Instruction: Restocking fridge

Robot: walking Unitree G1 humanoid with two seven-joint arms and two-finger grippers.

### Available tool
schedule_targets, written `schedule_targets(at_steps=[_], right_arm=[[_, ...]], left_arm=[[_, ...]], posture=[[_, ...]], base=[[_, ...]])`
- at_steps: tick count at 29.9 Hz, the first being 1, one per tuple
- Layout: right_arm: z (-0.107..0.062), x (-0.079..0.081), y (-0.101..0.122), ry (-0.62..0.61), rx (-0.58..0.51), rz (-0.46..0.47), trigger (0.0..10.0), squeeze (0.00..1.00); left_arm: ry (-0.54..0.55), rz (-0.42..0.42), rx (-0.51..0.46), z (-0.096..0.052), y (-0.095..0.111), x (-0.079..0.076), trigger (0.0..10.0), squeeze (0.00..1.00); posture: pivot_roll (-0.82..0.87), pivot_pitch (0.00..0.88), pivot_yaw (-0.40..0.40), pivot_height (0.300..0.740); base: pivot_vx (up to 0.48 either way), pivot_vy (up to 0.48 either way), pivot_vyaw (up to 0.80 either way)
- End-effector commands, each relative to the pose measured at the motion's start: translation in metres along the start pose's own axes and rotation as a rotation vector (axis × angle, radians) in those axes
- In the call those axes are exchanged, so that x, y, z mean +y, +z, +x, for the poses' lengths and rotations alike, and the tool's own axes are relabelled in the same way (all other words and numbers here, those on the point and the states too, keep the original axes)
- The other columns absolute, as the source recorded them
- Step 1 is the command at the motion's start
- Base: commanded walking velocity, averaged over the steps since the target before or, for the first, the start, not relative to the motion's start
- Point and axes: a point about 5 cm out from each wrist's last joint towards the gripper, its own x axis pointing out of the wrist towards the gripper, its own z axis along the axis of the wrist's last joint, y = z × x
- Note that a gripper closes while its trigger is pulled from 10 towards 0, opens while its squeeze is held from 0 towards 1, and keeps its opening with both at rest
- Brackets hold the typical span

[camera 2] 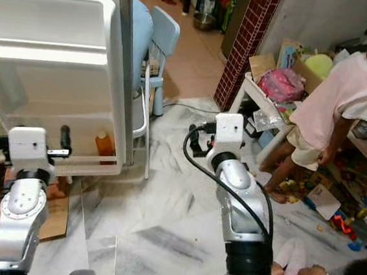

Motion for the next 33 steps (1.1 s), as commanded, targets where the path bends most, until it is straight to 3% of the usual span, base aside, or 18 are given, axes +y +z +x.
schedule_targets(at_steps=[1, 4, 15, 25, 33], right_arm=[[-0.001, -0.003, -0.006, -0.006, 0.008, -0.024, 10.0, 0.00], [-0.003, -0.002, -0.006, 0.028, -0.021, 0.033, 10.0, 0.00], [0.003, -0.008, 0.014, -0.009, -0.139, 0.030, 10.0, 0.00], [0.005, -0.012, 0.015, -0.022, -0.163, 0.002, 10.0, 0.00], [0.008, -0.013, 0.014, -0.033, -0.160, 0.001, 10.0, 0.00]], left_arm=[[0.004, -0.019, -0.002, 0.000, 0.002, -0.001, 10.0, 0.00], [-0.014, -0.041, -0.012, 0.001, 0.004, -0.004, 10.0, 0.00], [-0.010, -0.025, -0.007, 0.002, 0.003, -0.003, 10.0, 0.00], [-0.011, -0.019, 0.008, 0.001, 0.001, -0.005, 10.0, 0.00], [0.010, -0.015, 0.022, 0.001, -0.001, -0.005, 10.0, 0.00]], posture=[[0.08, 0.000, -0.091, 0.740], [0.07, 0.000, -0.089, 0.740], [0.08, 0.003, -0.092, 0.740], [0.08, 0.004, -0.091, 0.740], [0.08, 0.002, -0.094, 0.740]], base=[[0.000, 0.000, 0.00], [0.000, 0.000, 0.00], [0.352, 0.000, 0.80], [0.445, -0.024, 0.76], [0.369, -0.302, 0.00]])
